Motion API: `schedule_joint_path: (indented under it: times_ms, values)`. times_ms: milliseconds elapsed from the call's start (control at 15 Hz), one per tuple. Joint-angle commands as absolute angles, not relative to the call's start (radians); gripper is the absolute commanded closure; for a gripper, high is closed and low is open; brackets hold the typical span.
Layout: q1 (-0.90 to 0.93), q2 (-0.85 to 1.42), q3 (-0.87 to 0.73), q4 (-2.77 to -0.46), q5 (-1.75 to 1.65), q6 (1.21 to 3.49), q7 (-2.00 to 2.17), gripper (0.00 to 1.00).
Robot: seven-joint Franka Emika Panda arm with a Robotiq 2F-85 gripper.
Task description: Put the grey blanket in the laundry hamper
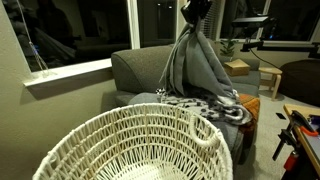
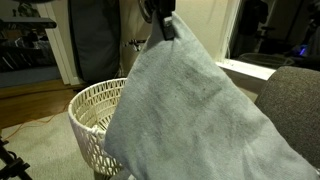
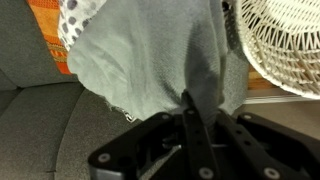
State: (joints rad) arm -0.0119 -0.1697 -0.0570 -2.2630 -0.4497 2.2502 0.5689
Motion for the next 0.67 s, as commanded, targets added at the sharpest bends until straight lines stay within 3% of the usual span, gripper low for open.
schedule_joint_path:
  times_ms: [0,600]
  values:
    - [-0.04,-0.254,-0.024,-2.267,-0.431,2.206,0.504,0.99]
    - [-0.038,-0.299,0.013,-2.231,-0.414,2.177,0.408,0.99]
